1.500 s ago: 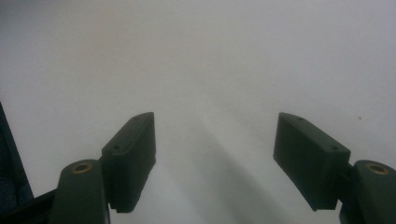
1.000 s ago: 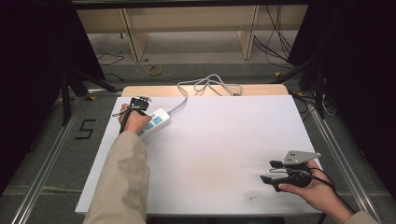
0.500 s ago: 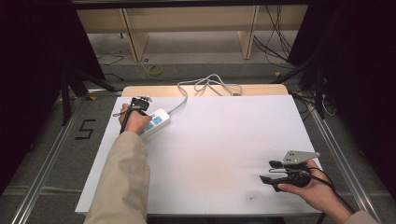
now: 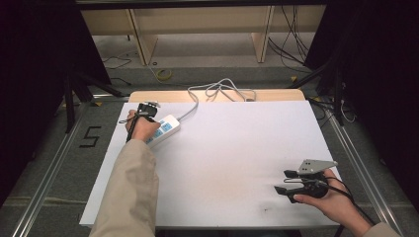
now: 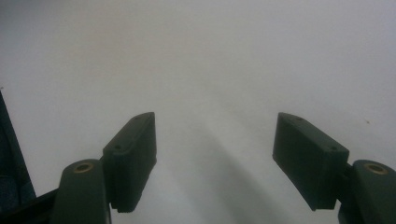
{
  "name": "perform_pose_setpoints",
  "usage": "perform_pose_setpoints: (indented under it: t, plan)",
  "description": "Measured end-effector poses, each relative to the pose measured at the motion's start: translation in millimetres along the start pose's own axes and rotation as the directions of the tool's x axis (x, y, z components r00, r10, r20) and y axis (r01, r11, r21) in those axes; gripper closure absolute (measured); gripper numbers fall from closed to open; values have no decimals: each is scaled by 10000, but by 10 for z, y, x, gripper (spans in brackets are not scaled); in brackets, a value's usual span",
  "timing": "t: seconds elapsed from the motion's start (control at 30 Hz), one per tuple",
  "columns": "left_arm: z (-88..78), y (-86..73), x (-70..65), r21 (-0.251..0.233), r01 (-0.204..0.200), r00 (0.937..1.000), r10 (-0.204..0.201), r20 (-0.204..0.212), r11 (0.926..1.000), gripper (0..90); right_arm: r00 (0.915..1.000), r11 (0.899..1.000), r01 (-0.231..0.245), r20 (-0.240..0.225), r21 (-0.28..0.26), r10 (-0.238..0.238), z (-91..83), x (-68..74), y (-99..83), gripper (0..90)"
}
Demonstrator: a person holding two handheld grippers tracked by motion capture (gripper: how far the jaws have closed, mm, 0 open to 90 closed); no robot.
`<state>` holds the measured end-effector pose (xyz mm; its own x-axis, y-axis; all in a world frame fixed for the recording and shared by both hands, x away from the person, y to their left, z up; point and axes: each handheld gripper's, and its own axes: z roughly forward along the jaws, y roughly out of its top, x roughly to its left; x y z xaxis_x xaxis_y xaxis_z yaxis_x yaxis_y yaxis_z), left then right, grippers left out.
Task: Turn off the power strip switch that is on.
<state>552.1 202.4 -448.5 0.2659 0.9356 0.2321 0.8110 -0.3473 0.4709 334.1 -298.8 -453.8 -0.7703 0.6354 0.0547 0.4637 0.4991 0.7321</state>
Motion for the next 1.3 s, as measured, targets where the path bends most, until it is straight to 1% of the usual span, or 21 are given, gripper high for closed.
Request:
perform_pose_setpoints:
  t: [0.17,0.47,0.73,0.83,0.9,1.13,1.3]
  plan:
    - [1,0,-2,-11,7,10000,-7,-10,10000,900,10000,10000,5,10,-7,-5,2,-2,0,306]
    - [0,0,-14,-14,-144,9999,143,-83,9999,900,10000,10000,-9,-7,-23,9,-2,1,5,308]
    - [-1,-5,-5,-46,-131,9999,131,-41,9999,900,10000,10000,-25,-12,-1,25,4,0,5,309]
    - [1,-4,-20,-47,-203,9997,202,-126,9998,900,10000,10000,-33,-12,-27,33,0,4,8,310]
    - [2,-2,-24,-40,-200,9997,199,-155,9998,900,10000,10000,-29,-29,-32,29,0,8,7,310]
    - [-2,-5,-8,-49,-101,9999,100,-69,9999,900,10000,10000,-16,-12,-30,16,-2,1,6,311]
    - [-1,-4,-9,-48,-143,9998,142,-103,9999,900,10000,10000,-8,1,-31,8,-3,-1,6,312]
